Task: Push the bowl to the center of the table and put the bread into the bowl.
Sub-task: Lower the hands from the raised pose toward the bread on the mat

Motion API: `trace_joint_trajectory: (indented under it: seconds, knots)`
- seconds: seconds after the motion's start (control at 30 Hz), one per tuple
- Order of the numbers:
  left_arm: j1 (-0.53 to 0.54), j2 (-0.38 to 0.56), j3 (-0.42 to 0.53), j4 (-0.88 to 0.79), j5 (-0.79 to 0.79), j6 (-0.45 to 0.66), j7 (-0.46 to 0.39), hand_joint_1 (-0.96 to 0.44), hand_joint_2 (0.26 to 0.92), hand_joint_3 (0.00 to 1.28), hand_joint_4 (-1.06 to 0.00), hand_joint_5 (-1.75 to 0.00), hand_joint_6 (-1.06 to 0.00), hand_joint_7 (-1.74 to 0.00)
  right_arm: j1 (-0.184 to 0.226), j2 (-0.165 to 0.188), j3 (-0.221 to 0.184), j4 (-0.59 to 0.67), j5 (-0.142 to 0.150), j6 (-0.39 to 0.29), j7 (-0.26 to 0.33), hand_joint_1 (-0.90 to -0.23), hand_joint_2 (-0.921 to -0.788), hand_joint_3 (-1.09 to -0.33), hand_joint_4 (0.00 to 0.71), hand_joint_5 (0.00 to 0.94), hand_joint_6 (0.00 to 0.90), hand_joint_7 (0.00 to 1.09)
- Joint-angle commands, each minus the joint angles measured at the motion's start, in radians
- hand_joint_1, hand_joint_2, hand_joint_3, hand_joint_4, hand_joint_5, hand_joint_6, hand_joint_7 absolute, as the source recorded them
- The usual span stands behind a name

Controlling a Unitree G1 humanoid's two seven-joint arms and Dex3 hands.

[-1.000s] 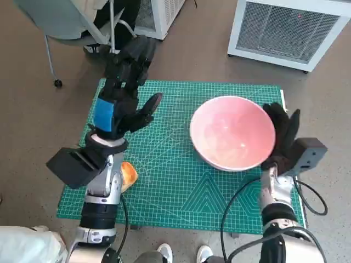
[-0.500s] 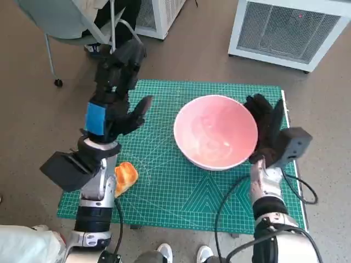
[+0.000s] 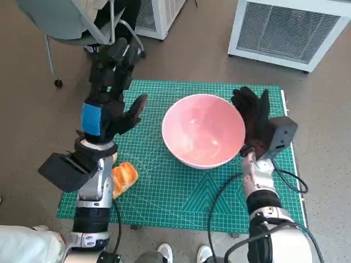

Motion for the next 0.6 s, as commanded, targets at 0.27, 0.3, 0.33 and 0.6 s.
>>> trace_joint_trajectory:
  seconds: [0.27,0.3,0.33,0.6]
  knots:
    - [0.074,0.233,0.008,-0.01,0.226,-0.035,-0.01,-0.35,0.921,0.38,-0.26,-0.02,-0.1,-0.51,-0.02,-0.082,0.024,-0.004,-0.038,-0.008,-0.025,-0.539,-0.921,-0.846,0.315,0.007,0.105,0.49]
    - [0.082,0.257,0.007,-0.023,0.238,-0.022,-0.02,-0.35,0.921,0.37,-0.27,-0.02,-0.1,-0.51,-0.021,-0.088,0.026,-0.007,-0.041,-0.018,-0.027,-0.54,-0.921,-0.842,0.318,0.008,0.106,0.48]
    - [0.091,0.288,0.005,-0.041,0.256,-0.003,-0.035,-0.35,0.921,0.36,-0.27,-0.02,-0.1,-0.5,-0.023,-0.094,0.025,-0.012,-0.04,-0.037,-0.023,-0.542,-0.921,-0.839,0.32,0.008,0.107,0.48]
    - [0.161,0.465,0.003,-0.167,0.338,0.107,-0.11,-0.38,0.921,0.32,-0.29,-0.01,-0.14,-0.45,-0.013,-0.124,0.063,-0.09,-0.061,-0.295,0.042,-0.57,-0.921,-0.808,0.329,0.005,0.141,0.43]
